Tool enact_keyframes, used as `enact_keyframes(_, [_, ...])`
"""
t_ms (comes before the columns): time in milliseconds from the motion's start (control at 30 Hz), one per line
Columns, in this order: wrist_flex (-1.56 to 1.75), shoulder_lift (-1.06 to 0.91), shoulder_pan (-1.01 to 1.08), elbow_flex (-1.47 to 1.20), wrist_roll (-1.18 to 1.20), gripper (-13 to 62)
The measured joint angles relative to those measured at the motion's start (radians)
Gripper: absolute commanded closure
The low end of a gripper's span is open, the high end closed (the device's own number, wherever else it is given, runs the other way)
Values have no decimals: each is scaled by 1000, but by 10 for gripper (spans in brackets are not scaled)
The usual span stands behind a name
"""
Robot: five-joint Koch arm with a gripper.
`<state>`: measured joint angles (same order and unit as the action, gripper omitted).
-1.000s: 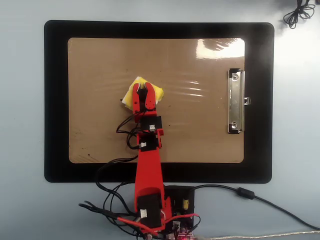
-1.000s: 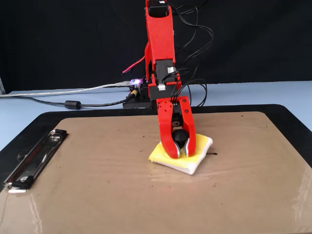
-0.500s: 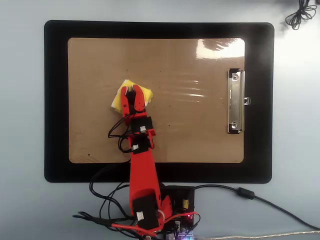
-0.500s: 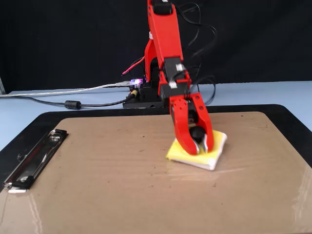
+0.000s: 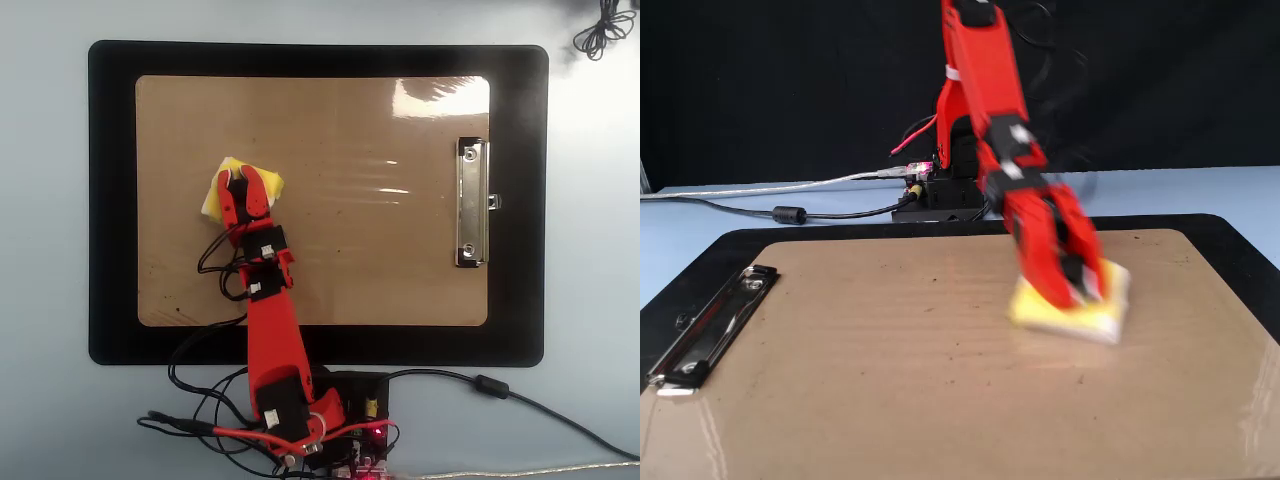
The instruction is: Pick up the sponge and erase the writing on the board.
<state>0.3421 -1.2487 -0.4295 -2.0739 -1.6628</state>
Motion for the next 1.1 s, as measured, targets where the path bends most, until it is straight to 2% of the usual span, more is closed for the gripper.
enact_keyframes(100, [2,28,-6,5,-3,572])
enact_keyframes(233, [5,-158,-14,-239,-5,572])
enact_keyframes(367, [-2,-222,-31,-282,-8,572])
enact_keyframes(433, [-17,-167,-29,-189,-3,573])
enact_keyframes(600, [0,138,-26,147,-6,572])
enact_keyframes(633, [0,140,-25,141,-6,572])
enact_keyframes(700, [8,84,-11,54,-6,572])
enact_keyframes(767, [8,-55,35,-115,-6,572])
enact_keyframes(900, [-8,-319,222,-362,57,573])
enact_keyframes(1100, [-32,-305,491,-308,213,573])
